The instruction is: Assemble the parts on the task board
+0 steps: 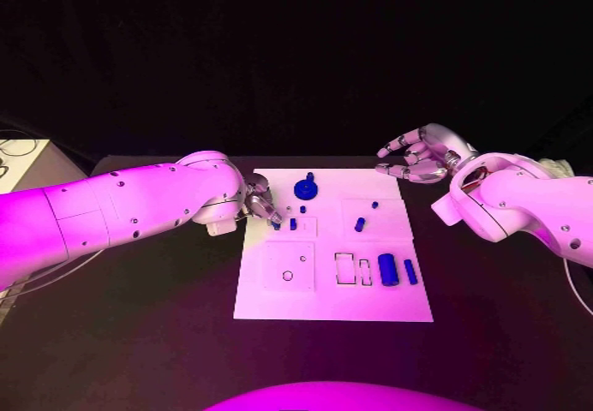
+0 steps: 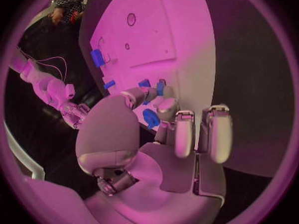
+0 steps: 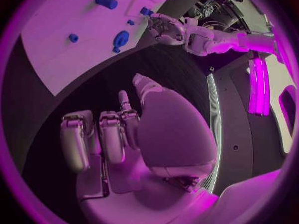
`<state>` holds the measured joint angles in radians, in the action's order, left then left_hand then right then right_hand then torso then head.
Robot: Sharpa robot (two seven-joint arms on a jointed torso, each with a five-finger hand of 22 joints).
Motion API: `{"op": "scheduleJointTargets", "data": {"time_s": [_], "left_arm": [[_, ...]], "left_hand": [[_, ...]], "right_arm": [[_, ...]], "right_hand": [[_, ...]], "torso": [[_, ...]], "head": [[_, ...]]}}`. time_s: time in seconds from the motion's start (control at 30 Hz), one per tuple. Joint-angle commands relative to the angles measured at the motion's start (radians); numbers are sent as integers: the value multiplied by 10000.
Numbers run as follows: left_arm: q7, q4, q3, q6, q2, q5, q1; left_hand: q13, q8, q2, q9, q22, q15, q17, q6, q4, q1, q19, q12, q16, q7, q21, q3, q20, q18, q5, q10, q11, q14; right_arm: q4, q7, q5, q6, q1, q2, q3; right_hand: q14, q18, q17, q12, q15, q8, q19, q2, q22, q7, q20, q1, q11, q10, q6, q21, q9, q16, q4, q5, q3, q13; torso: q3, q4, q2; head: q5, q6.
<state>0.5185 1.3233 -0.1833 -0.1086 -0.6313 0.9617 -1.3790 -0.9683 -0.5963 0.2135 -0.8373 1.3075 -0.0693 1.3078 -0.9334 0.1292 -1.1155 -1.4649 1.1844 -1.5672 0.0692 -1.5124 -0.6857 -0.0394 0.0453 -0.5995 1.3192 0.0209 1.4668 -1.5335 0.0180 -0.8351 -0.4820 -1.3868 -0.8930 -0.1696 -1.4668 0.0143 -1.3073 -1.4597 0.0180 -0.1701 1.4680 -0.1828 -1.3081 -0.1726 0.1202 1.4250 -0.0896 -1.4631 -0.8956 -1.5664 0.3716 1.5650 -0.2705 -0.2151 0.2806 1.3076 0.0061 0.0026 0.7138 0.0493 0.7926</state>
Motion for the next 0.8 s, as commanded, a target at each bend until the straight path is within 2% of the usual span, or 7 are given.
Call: {"op": "scheduleJointTargets", "data": {"time_s": [0.03,0.3,0.53,0.8], "left_arm": [[-75,-72,-21,-177,65,147,35],[-83,-215,-18,-500,193,170,33],[-69,-228,-18,-791,202,172,33],[-36,-281,-18,-965,169,172,33]], "left_hand": [[13,-29,-41,-15,1550,-83,2630,-195,-1700,-72,-266,3,-35,-134,-34,-1622,46,-168,-36,39,9,1040],[19,-27,-38,-15,1530,-86,2630,-200,-1709,-80,-251,-4,-35,-135,-24,-1623,48,-163,-35,37,10,1040],[40,-23,-39,-15,1521,-87,2630,-201,-1713,-84,-244,-20,-35,-135,-19,-1625,50,-160,-33,28,10,1040],[57,-19,-39,-14,1522,-88,2630,-202,-1719,-90,-245,-34,-35,-135,-20,-1626,51,-161,-30,20,11,1040]], "right_arm": [[5,-93,-29,143,8,19,2],[19,-93,-25,157,9,38,2],[26,-90,-24,161,11,32,2],[30,-96,-24,175,16,34,2]], "right_hand": [[-998,-125,-2482,26,-64,-39,996,-15,-2583,7,-62,-113,23,36,85,22,8,-19,0,3,39,1617],[-998,-125,-2482,26,-64,-39,996,-15,-2583,7,-62,-113,23,36,85,22,8,-19,0,3,39,1617],[-998,-125,-2482,26,-64,-39,996,-15,-2583,7,-62,-113,23,36,85,22,8,-19,0,3,39,1617],[-998,-125,-2482,26,-64,-39,996,-15,-2583,7,-62,-113,23,36,85,22,8,-19,0,3,39,1617]], "torso": [[2,6,3],[7,-13,1],[7,10,-3],[6,3,-4]], "head": [[-6,22],[18,67],[12,79],[26,62]]}}
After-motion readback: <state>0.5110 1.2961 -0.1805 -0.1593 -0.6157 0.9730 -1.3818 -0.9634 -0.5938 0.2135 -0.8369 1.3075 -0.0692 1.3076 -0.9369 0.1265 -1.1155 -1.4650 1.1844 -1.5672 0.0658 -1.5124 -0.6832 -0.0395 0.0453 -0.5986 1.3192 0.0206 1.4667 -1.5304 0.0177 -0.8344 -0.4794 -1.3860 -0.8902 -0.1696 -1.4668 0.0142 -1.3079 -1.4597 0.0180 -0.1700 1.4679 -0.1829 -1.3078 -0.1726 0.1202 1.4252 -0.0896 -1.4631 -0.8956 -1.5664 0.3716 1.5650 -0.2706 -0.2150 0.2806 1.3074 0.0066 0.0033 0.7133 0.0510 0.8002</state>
